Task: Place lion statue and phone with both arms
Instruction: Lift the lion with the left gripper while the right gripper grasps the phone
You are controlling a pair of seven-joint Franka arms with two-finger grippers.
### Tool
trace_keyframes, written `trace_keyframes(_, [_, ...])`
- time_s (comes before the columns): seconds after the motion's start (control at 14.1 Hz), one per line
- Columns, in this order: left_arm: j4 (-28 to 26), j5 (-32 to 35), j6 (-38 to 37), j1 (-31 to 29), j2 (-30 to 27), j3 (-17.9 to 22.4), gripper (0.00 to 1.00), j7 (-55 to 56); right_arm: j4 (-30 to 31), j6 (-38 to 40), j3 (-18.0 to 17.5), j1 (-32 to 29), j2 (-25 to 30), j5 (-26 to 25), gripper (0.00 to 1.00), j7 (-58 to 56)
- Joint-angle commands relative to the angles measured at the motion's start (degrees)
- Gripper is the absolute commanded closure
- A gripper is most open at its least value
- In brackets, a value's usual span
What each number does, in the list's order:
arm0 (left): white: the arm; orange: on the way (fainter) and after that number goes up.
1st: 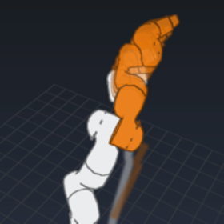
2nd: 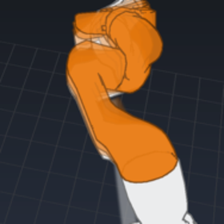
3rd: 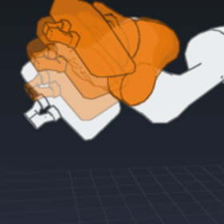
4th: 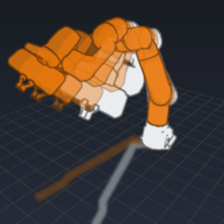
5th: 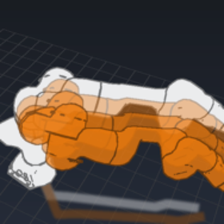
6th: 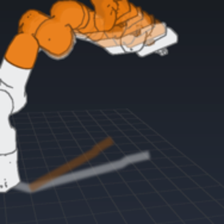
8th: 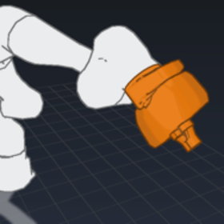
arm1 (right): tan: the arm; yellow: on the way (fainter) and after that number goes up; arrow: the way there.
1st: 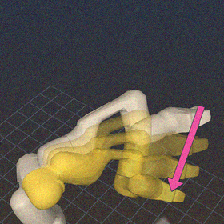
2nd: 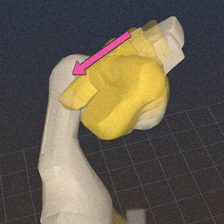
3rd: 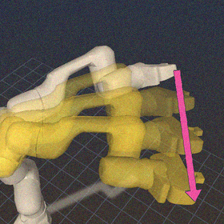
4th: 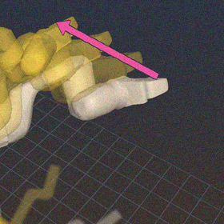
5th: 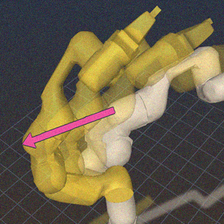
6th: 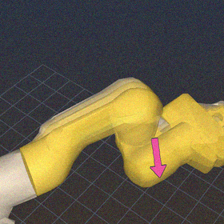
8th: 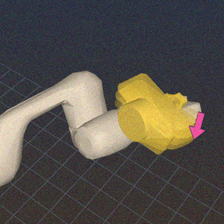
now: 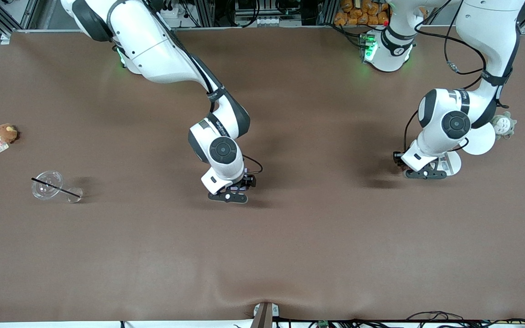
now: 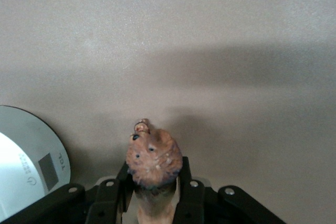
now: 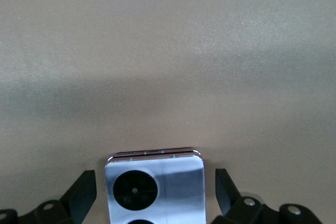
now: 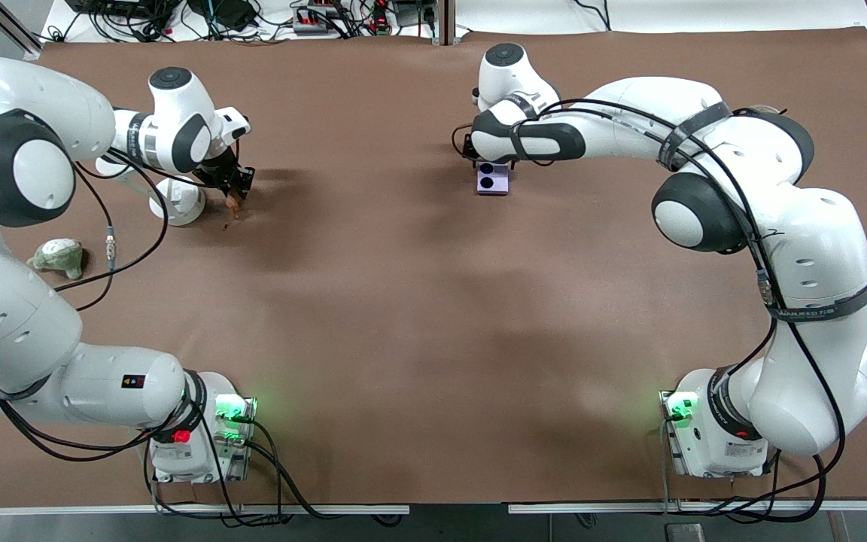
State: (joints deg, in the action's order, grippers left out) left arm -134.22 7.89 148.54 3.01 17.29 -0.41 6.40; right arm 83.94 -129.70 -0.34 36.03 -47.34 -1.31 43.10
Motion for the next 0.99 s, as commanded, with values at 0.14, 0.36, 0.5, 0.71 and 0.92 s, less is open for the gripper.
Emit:
trace_keyframes(0.14, [1.15,1.16,0.61,-0.37,1.43,-0.21,0.39,0.80,-1.32,-0.38,0.34,0.89,-1.79,-0.62,0.00,3.48])
trace_keyframes(0.36, [1.42,1.16,0.00,-0.02,0.91,-0.29,0.00,0.81,-1.15,-0.29,0.43,1.15,-1.79,-0.36,0.00,3.48])
trace_keyframes(0.5, [2.29,1.16,-3.84,0.24,-1.63,-0.82,0.00,1.07,-0.97,-0.29,0.43,1.24,-1.79,-0.53,0.00,4.01])
trace_keyframes(0.71, [7.82,1.16,-14.91,0.24,-2.43,-2.40,0.00,1.51,-1.06,-0.38,0.43,1.42,-1.88,-0.97,0.89,5.59])
trace_keyframes(0.92, [12.65,1.16,-21.69,0.16,-5.94,-2.75,0.00,1.17,-1.06,-0.73,0.43,0.89,-1.53,-0.97,1.00,5.77])
